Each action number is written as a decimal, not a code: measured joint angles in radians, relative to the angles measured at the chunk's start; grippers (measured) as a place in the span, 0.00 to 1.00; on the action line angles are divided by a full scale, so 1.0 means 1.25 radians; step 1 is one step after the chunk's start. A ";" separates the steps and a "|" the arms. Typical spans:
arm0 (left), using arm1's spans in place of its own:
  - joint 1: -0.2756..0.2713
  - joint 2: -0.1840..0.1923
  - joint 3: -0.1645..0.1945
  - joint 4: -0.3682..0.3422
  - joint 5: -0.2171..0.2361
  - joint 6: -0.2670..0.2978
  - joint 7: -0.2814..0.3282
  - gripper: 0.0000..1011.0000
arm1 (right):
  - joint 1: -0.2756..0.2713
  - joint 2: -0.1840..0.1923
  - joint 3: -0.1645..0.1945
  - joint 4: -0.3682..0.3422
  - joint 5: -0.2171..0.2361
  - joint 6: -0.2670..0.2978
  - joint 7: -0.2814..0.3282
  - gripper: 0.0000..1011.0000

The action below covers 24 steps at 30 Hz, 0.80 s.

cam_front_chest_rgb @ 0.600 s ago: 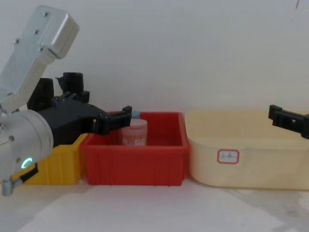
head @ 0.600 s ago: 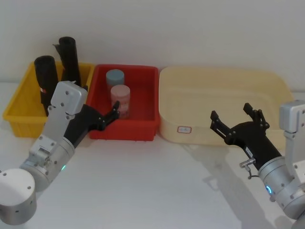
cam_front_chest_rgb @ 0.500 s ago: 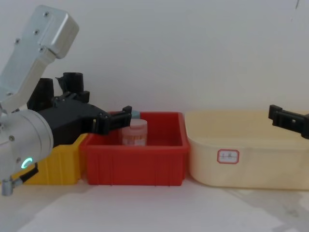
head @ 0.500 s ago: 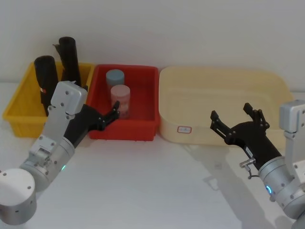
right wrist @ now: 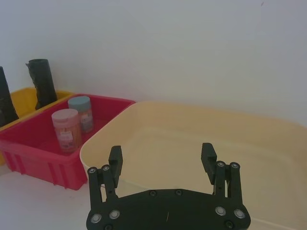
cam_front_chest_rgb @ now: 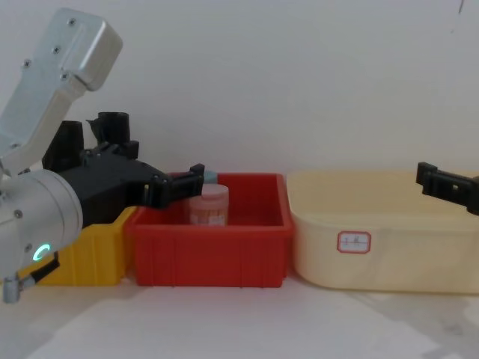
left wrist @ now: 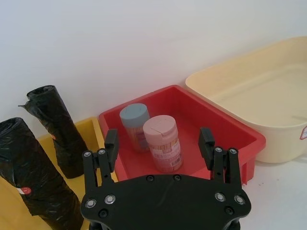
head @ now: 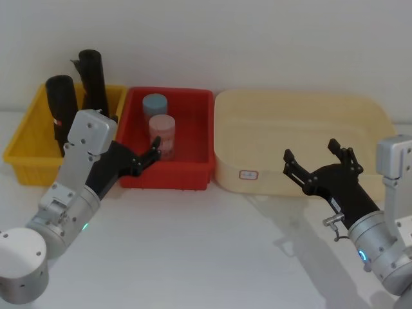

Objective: Pick up the garbage bag with the one hand and transfer it to the other hand.

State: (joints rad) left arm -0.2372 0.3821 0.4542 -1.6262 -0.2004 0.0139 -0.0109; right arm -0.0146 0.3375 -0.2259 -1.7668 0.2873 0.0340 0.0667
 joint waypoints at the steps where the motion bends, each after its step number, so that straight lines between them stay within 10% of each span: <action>1: 0.000 0.000 0.000 0.000 0.000 0.000 0.000 0.99 | 0.000 0.000 0.000 0.000 0.000 0.000 0.000 0.99; 24: 0.000 0.000 0.000 0.000 0.000 0.000 0.000 0.99 | 0.056 -0.001 -0.007 0.019 0.023 0.048 0.047 0.99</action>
State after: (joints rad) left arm -0.2371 0.3821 0.4542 -1.6262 -0.2004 0.0138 -0.0109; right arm 0.0552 0.3366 -0.2349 -1.7435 0.3161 0.0940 0.1252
